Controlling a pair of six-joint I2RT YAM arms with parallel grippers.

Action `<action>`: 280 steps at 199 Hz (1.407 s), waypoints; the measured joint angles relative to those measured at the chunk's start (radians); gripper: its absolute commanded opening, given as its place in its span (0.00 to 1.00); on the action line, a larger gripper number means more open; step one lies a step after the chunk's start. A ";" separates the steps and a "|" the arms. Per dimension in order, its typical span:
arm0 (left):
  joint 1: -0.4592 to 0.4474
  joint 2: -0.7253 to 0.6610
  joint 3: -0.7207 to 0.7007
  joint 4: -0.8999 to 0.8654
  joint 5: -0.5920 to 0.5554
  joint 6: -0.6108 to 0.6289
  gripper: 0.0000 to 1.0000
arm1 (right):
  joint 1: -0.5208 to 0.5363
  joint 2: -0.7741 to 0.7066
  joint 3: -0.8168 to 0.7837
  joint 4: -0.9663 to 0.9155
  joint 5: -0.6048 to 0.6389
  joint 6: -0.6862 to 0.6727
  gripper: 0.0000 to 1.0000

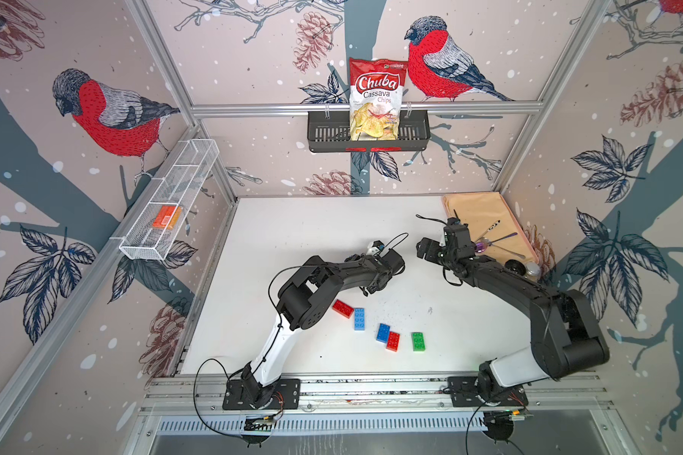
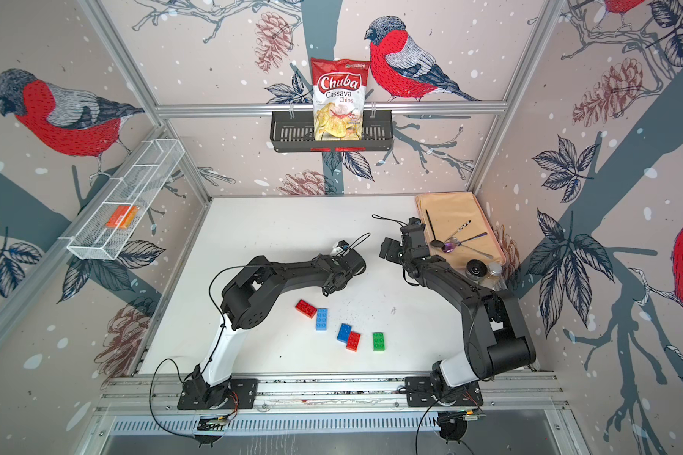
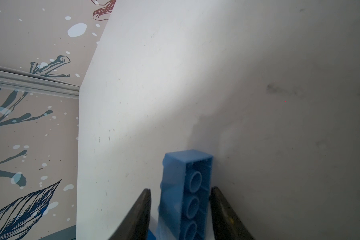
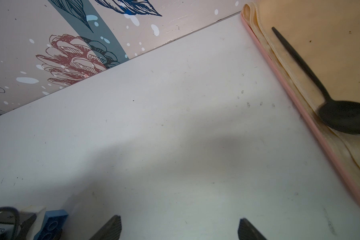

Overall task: Assemble a rectangle with lego
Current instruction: Place the lego brick at the center of the board, then adjust the lego brick at the center of the board.

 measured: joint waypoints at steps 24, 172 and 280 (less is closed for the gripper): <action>-0.004 0.000 0.001 -0.006 0.002 -0.005 0.41 | 0.000 -0.007 -0.003 0.006 0.000 0.000 0.92; 0.198 -0.446 -0.255 0.119 0.566 -0.071 0.79 | 0.031 0.018 0.049 -0.019 -0.010 -0.046 0.94; 0.583 -0.954 -0.731 0.323 1.052 -0.315 0.79 | 0.414 0.583 0.894 -0.625 -0.043 -0.584 0.99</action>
